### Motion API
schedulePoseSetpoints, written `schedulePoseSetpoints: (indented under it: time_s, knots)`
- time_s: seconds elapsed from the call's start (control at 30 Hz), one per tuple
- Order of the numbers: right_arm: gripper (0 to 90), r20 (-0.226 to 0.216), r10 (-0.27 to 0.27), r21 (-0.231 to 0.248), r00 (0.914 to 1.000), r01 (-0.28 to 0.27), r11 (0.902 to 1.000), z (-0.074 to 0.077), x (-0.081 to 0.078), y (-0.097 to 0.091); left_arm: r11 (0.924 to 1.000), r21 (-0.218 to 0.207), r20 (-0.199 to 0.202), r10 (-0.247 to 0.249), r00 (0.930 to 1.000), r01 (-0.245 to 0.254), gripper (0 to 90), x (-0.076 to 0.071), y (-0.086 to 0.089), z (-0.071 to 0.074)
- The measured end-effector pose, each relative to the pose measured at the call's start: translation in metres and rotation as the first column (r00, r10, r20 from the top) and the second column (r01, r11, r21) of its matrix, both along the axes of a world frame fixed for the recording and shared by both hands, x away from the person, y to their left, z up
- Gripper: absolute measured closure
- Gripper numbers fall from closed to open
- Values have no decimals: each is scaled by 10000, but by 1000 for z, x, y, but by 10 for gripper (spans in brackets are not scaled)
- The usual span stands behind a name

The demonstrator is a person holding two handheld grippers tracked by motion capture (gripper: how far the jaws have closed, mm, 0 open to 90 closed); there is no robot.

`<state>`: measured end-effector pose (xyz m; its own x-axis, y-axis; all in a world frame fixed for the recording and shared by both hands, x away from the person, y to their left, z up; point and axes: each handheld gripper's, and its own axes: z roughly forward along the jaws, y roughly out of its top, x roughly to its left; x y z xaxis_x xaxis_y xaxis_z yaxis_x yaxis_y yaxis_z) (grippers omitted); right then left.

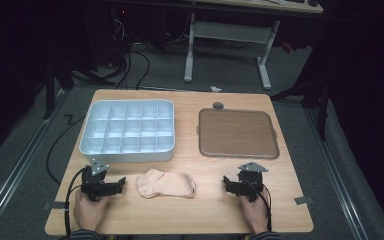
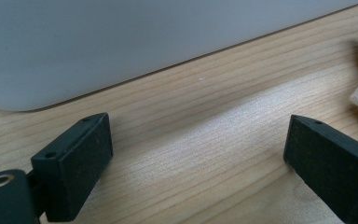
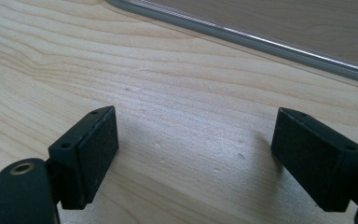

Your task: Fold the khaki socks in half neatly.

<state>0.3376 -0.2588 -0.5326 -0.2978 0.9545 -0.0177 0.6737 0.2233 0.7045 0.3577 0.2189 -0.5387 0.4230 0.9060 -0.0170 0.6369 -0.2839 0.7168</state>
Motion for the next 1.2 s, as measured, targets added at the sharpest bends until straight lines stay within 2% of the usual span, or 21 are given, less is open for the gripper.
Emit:
schedulePoseSetpoints:
  time_s: [0.83,1.0,1.2]
  knots:
    - [144,-6,202,-3,9998,-202,9998,0,-1,1,9999,13,-33,103,9999,-102,76,0,-1,0]
    - [145,-5,215,-5,9998,-215,9998,0,-1,1,9995,-80,145,297,9995,-296,157,-3,-1,1]
    - [158,21,234,-5,9997,-234,9997,0,-2,1,9996,-101,191,265,9995,-263,172,-4,-1,1]
